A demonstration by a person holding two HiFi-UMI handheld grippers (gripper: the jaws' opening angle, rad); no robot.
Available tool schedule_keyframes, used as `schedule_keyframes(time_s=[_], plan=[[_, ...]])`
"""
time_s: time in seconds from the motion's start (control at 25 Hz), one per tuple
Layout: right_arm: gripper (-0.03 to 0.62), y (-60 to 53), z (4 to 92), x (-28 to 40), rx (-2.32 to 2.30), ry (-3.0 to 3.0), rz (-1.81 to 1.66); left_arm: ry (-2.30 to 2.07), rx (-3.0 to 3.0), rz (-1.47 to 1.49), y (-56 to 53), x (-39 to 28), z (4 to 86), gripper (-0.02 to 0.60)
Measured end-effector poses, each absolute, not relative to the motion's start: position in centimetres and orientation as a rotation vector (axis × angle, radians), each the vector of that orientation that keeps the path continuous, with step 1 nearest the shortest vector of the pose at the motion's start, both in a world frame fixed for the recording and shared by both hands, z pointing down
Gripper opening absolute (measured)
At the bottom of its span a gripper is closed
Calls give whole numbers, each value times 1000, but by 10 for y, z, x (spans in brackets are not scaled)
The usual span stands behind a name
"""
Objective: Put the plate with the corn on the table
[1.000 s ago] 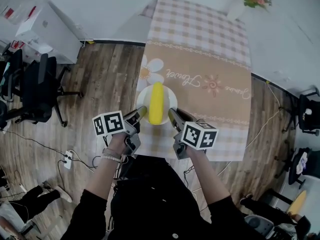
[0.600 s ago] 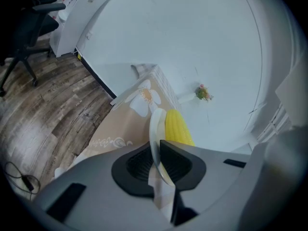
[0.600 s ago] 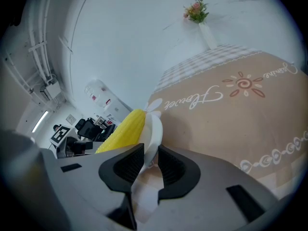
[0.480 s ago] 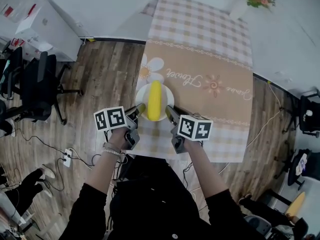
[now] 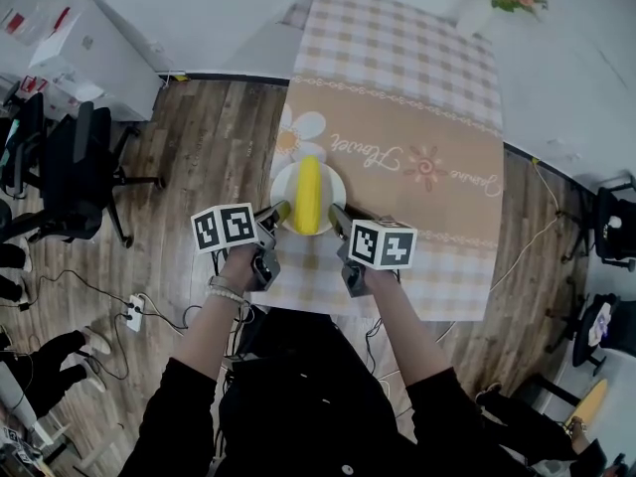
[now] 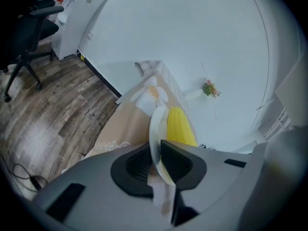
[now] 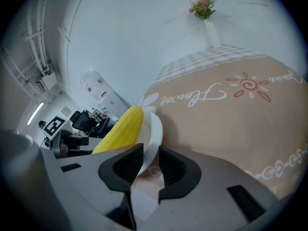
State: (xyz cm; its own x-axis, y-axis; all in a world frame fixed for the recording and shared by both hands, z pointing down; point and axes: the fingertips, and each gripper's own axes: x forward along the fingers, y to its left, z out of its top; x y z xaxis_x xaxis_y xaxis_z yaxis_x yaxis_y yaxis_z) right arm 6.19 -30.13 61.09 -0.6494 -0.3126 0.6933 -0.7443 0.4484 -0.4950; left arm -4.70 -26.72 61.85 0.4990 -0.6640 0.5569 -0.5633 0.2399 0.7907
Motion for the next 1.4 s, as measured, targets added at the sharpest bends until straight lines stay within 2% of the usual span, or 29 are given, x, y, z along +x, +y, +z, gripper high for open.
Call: schedule_keyframes(time_s=[0.72, 0.92, 1.4], plan=[[140, -306, 620, 66, 917, -2131, 1051, -1157, 1412, 103, -269, -41, 620, 74], [150, -309, 618, 69, 904, -2112, 878, -1158, 1430, 165, -269, -38, 620, 81], [150, -309, 619, 69, 903, -2104, 823, -1160, 1449, 160, -263, -42, 618, 92]])
